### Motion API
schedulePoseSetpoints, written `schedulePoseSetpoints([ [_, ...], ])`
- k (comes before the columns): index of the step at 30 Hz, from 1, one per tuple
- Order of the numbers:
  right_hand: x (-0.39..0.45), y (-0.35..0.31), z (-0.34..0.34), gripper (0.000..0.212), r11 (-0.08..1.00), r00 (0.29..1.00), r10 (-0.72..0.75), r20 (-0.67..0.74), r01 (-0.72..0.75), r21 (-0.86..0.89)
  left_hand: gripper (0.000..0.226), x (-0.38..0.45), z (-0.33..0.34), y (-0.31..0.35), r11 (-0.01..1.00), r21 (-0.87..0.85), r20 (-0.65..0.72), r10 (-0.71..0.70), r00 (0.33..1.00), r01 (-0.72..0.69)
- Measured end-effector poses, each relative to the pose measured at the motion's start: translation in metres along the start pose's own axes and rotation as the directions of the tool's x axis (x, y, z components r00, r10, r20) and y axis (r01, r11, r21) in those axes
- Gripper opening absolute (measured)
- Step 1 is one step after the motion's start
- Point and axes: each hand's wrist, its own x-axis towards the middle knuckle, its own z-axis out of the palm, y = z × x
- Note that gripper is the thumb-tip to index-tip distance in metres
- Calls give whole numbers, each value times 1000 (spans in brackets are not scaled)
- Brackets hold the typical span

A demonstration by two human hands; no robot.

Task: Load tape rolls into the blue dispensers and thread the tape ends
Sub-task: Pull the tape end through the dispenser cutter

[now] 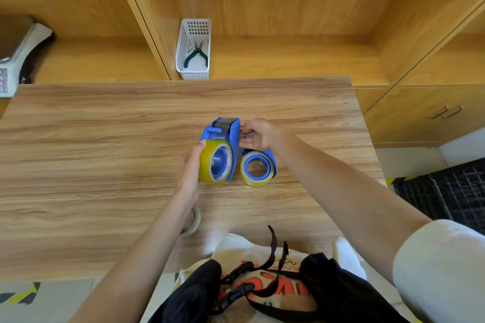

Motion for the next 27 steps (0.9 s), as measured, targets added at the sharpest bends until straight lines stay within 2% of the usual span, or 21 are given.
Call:
schedulePoseSetpoints([
  [4, 5, 6, 6, 33, 994, 998, -59, 27, 61, -86, 25, 15, -4, 0, 995, -21, -17, -100, 995, 99],
  [8, 13, 16, 17, 19, 941, 997, -65, 31, 71, -331, 28, 38, -12, -6, 969, -48, -7, -243, 970, 243],
  [13, 44, 30, 28, 79, 730, 982, -186, 11, 146, -668, 32, 58, -20, -10, 906, -119, 79, -400, 913, 407],
  [17, 54, 30, 35, 91, 593, 967, -256, -13, 147, -792, 33, 70, -26, -13, 897, -90, 84, -426, 901, 433],
  [19, 53, 29, 38, 90, 512, 960, -281, 14, 162, -844, 27, 75, -33, -17, 918, -50, 19, -392, 920, 393],
  [22, 54, 32, 45, 78, 363, 938, -347, -3, 132, -922, 31, 75, -42, -23, 952, 230, -37, -201, 979, 204],
  [25, 58, 38, 54, 64, 356, 934, -353, -58, 76, -931, 29, 75, -48, -24, 861, 505, 110, 15, 994, -69],
  [27, 60, 41, 58, 50, 351, 935, -350, -63, 69, -934, 28, 80, -56, -26, 743, 642, 207, 68, 976, -188],
])
